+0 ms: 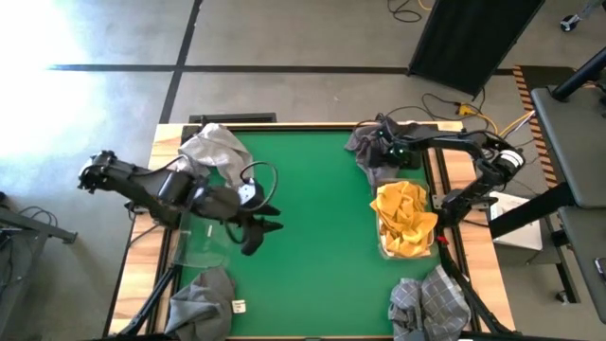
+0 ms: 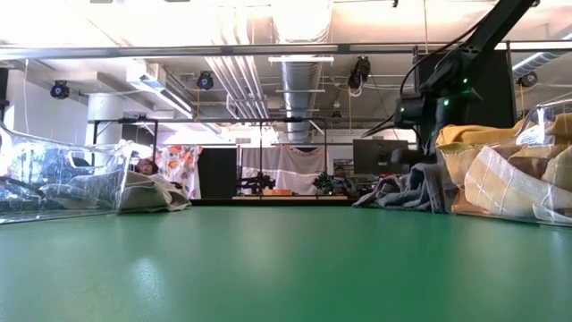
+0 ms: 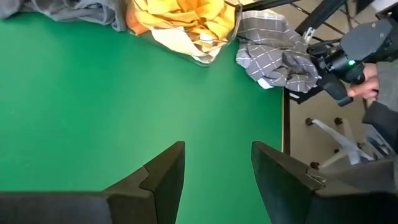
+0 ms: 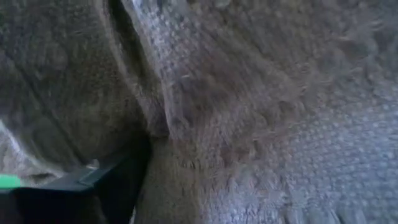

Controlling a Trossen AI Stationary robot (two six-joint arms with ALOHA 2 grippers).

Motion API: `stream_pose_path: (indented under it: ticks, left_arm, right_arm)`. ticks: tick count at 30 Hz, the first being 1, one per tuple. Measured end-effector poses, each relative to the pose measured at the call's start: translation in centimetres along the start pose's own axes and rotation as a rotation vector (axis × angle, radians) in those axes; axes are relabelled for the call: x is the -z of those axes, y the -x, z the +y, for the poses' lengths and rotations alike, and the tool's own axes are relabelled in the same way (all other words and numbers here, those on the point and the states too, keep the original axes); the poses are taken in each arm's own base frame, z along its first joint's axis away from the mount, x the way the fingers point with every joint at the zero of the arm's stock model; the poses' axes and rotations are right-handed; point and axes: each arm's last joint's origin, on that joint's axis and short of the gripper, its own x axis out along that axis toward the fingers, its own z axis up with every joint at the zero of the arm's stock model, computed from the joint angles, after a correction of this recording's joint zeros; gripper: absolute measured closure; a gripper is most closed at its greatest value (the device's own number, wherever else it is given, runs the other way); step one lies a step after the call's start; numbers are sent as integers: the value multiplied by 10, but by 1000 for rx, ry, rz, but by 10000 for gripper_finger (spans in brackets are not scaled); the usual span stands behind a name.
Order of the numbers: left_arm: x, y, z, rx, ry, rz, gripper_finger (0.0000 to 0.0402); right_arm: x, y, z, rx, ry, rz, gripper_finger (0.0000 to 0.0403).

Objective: Sort microfiber towel by color & place in baskets
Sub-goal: Put the top gray microfiber towel into the left transparent bin

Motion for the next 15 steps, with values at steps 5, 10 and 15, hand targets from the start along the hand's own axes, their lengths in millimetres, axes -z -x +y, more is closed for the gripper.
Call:
stream_pose_path:
  ticks: [5, 10, 15]
  left_arm:
    - [-1, 1, -24, 32, -47, -202, 231]
    - [-2, -6, -39, 178, -112, -401, 231]
    - [2, -27, -12, 109, -36, -435, 230]
  right_arm:
    - [0, -2, 3, 1, 84, -29, 155]
    - [2, 18, 12, -35, 246, -120, 268]
    - [1, 63, 32, -174, 424, -283, 376]
